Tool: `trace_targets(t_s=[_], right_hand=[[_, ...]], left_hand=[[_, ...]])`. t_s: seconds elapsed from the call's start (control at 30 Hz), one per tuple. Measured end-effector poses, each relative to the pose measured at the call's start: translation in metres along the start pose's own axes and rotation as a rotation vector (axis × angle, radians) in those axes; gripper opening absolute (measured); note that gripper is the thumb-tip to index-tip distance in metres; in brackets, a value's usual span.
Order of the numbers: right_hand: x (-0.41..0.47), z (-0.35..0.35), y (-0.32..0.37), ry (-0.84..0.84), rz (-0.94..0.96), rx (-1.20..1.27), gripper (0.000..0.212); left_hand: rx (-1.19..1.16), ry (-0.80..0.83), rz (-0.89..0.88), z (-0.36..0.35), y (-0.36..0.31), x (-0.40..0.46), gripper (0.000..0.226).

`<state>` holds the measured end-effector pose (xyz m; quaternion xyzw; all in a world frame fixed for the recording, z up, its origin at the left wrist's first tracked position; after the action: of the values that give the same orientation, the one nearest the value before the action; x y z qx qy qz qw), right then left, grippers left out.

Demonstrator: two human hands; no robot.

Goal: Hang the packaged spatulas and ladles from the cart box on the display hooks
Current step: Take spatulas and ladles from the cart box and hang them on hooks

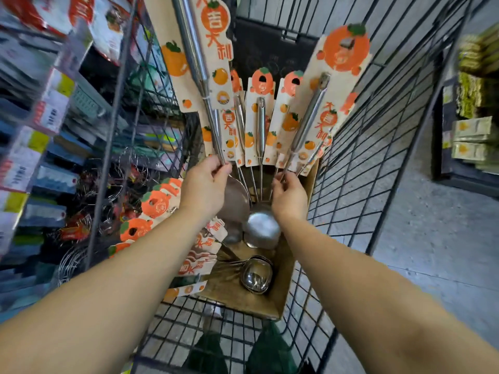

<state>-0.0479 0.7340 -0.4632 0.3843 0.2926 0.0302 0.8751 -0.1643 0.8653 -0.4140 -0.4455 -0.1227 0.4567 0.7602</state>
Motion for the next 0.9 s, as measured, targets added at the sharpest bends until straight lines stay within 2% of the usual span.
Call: trace_targets(t_s=[0.2,0.33,0.43,0.53,0.7,0.9], right_hand=[[-0.018,0.044,0.084,-0.006,0.232,-0.061,0.018],[-0.054,0.087,0.14,-0.047,0.359,-0.135,0.015],[-0.092,0.121,0.182,-0.077,0.447,-0.097,0.014],[-0.135,0.147,0.221,-0.052,0.523,0.012,0.008],[-0.219,0.179,0.263,0.071,0.689,0.122,0.016],[-0.344,0.207,0.267,0.232,0.949,0.138,0.024]], left_hand=[[-0.041,-0.003,-0.061,0.034,-0.049,-0.012,0.021],[-0.017,-0.052,-0.131,0.077,-0.101,-0.028,0.026],[-0.027,-0.099,-0.217,0.113,-0.145,-0.048,0.026],[-0.052,-0.194,-0.29,0.15,-0.185,-0.076,0.026],[-0.095,-0.382,-0.388,0.209,-0.234,-0.153,0.024],[-0.179,-0.659,-0.345,0.268,-0.251,-0.277,0.021]])
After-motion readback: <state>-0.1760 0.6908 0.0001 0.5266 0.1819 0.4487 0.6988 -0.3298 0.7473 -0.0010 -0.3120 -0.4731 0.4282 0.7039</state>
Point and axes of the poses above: each hand's wrist, its own x-axis towards the middle knuckle, its own z-axis out of the back of the hand, y = z × x, the point moved 3 cm from there along x, towards the middle knuckle, and after that the axes turned 4 degrees about -z, right-handed, at the moved point
